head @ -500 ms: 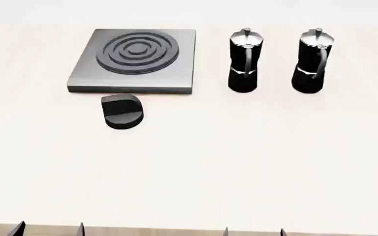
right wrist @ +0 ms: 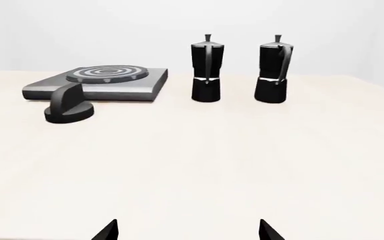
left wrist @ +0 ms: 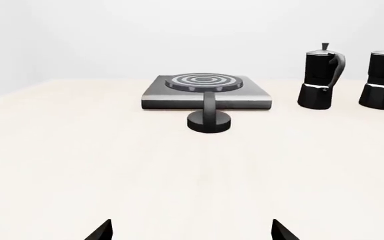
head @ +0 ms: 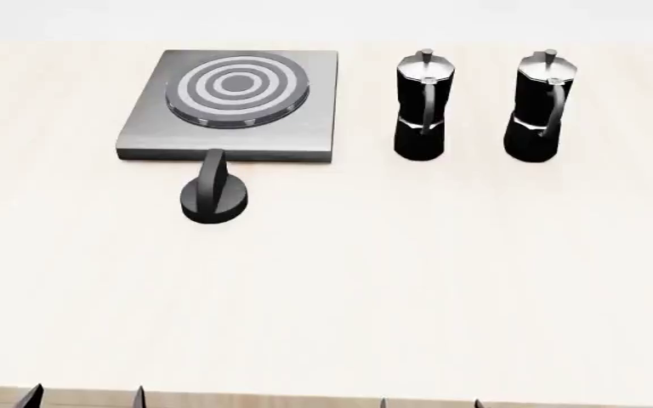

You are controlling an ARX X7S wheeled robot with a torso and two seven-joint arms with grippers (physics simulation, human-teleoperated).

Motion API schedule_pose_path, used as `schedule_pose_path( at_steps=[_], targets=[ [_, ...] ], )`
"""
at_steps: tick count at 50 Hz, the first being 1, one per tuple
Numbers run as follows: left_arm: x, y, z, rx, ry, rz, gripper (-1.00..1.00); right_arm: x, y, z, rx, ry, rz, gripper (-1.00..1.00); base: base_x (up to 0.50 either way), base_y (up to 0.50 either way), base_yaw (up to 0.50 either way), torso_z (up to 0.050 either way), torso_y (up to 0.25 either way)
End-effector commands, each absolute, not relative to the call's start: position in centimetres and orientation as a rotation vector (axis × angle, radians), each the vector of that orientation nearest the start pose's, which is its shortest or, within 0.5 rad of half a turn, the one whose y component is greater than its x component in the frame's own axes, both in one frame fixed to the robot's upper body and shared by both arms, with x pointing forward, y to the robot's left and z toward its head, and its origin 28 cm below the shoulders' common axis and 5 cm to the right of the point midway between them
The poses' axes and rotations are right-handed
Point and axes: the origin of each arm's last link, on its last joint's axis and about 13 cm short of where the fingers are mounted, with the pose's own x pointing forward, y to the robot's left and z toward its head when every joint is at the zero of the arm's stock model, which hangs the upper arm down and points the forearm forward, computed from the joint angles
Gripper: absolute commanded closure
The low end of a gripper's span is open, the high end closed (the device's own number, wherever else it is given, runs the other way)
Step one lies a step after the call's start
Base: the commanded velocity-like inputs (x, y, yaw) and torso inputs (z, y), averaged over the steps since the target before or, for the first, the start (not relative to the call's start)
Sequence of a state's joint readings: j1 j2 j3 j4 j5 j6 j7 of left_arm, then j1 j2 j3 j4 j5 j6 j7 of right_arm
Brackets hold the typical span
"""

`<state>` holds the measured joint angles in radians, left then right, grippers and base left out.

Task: Turn off the stove.

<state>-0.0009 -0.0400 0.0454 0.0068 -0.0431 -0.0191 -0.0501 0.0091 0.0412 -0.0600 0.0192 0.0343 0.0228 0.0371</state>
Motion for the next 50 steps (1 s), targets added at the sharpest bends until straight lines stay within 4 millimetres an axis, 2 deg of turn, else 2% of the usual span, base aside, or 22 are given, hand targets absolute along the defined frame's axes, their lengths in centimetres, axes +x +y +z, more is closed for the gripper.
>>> schedule_pose_path(
  at_steps=[1,5,14,22,33,50],
  targets=[
    [21.1,20.7,1.7,-0.008,-0.016,0.034,-1.0,21.0,-9.5,1.1,0.012,0.03,0.028,-1.0,0.0,0.0,0.0,0.0,0.0],
    [21.0,20.8,2.1,0.007,-0.052,0.041,-1.0,20.8,-9.6,1.7,0.005,0.006,0.017,-1.0,0.0,0.0,0.0,0.0,0.0],
    [19.9,21.1,5.9,-0.027,-0.205,0.022,-1.0,19.5,-9.4,6.0,-0.111,-0.164,-0.023,-1.0,0.0,0.0,0.0,0.0,0.0],
    [18.6,21.2,8.1,-0.046,-0.286,-0.004,-1.0,18.4,-9.4,8.6,-0.153,-0.253,-0.039,-1.0,0.0,0.0,0.0,0.0,0.0],
    [17.8,21.5,10.1,-0.085,-0.334,-0.016,-1.0,17.7,-9.4,9.9,-0.181,-0.307,-0.05,-1.0,0.0,0.0,0.0,0.0,0.0],
    [17.4,21.7,11.0,-0.115,-0.366,-0.03,-1.0,17.5,-9.3,10.2,-0.175,-0.334,-0.046,-1.0,0.0,0.0,0.0,0.0,0.0]
  ],
)
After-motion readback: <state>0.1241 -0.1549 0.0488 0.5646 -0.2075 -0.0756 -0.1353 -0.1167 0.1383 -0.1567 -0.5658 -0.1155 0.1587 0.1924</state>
